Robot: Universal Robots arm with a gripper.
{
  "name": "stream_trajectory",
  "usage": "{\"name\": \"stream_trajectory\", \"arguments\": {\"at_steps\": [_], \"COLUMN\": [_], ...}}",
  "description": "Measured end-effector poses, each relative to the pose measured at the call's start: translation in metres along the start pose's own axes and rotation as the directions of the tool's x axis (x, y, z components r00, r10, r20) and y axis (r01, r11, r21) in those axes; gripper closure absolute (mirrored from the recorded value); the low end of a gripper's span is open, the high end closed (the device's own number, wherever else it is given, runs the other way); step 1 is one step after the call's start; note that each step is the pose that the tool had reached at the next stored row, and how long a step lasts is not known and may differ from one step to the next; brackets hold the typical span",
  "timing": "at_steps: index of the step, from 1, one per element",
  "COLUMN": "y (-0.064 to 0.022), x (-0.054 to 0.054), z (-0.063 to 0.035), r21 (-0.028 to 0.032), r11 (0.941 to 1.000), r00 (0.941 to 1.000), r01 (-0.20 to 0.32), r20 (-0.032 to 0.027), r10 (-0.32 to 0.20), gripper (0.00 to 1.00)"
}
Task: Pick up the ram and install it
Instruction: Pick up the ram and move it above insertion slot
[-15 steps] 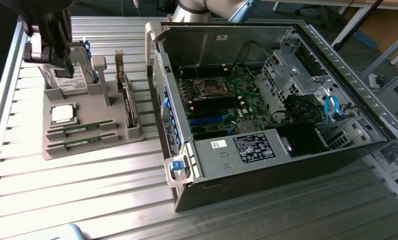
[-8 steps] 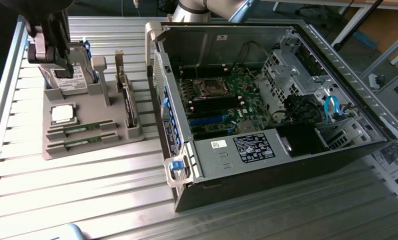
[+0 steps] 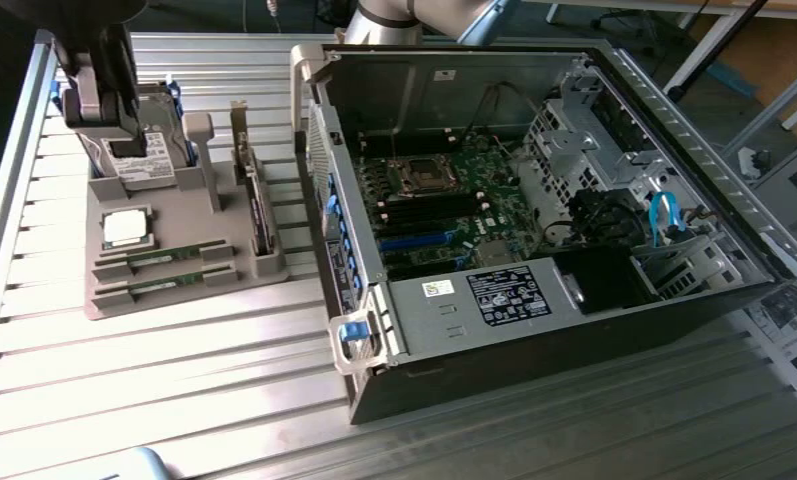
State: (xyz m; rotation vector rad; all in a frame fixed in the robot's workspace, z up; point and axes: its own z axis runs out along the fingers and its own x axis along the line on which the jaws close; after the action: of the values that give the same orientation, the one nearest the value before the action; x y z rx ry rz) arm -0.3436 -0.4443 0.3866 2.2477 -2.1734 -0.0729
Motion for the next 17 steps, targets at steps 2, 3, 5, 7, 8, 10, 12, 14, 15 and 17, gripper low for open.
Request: {"name": "stream_trajectory", "arguments": {"at_steps": [2, 3, 5, 7, 8, 10, 12, 14, 15, 17], "y": [0.0, 0.0, 0.0, 0.0, 0.0, 0.0, 0.0, 0.0, 0.0, 0.0], "x": [0.0, 0.0, 0.0, 0.0, 0.0, 0.0, 0.0, 0.0, 0.0, 0.0], "z": [0.0, 0.0, 0.0001, 0.0001, 0.0001, 0.0001, 0.0001, 0.0001, 0.0001, 0.0001], "r21": [-0.0005, -0.0007, -0.0014, -0.0016, -0.0016, -0.0016, -0.0016, -0.0016, -0.0015, -0.0015], "r11": [0.9998, 0.9996, 0.9984, 0.9981, 0.9981, 0.9981, 0.9981, 0.9981, 0.9981, 0.9981], "r00": [0.9998, 0.9996, 0.9984, 0.9981, 0.9981, 0.9981, 0.9981, 0.9981, 0.9981, 0.9981], "r01": [0.018, 0.028, 0.056, 0.061, 0.061, 0.061, 0.061, 0.061, 0.061, 0.061], "r20": [-0.0008, -0.0012, -0.0024, -0.0026, -0.0027, -0.0026, -0.0027, -0.0026, -0.0026, -0.0026], "r10": [-0.018, -0.028, -0.056, -0.061, -0.061, -0.061, -0.061, -0.061, -0.061, -0.061], "gripper": [0.89, 0.89, 0.89, 0.89, 0.89, 0.89, 0.89, 0.84, 0.77, 0.71]}}
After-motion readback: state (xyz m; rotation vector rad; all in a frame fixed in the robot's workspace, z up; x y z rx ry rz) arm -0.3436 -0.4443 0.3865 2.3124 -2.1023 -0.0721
